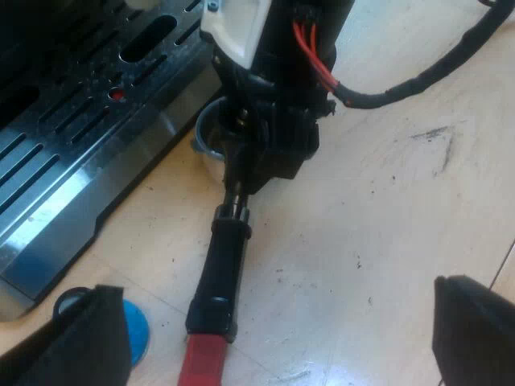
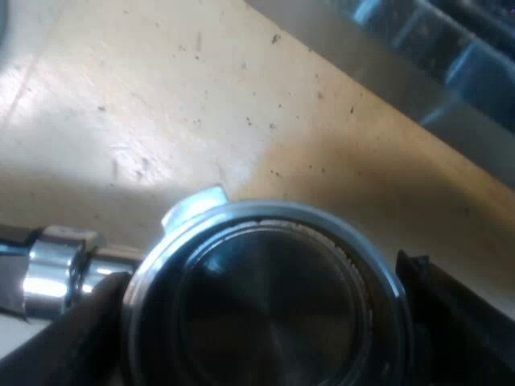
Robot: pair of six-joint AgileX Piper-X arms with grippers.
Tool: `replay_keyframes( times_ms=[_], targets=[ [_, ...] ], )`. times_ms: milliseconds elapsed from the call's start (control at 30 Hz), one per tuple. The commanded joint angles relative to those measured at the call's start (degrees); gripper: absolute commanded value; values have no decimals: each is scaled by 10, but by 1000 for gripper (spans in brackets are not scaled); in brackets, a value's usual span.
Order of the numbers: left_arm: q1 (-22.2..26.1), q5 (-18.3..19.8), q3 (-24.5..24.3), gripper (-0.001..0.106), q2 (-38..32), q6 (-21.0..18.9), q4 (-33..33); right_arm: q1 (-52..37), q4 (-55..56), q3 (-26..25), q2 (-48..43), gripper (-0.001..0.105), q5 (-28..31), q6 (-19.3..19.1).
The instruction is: Put the handle in the coffee machine
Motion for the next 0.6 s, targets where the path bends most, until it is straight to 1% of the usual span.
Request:
replay_keyframes(
  times_ms=[33, 267, 367, 433, 533, 600],
  targets=[
    [-3, -1, -2, 77, -3, -7, -10, -2, 1, -3, -17, 0, -5, 9],
    [-3, -1, -2, 77, -3, -7, -10, -2, 17, -5, -21, 0, -5, 23],
    [-3, -1, -2, 77, -3, -7, -10, -2, 68, -17, -25, 0, 7, 25],
    [-3, 3, -2, 77, -3, -7, -10, -2, 72, -17, -31, 0, 13, 38],
    [-3, 15, -2, 77, -3, -7, -10, -2, 74, -17, -43, 0, 26, 52],
    [-3, 38, -2, 77, -3, -7, -10, -2, 74, -17, -53, 0, 31, 61]
  ],
)
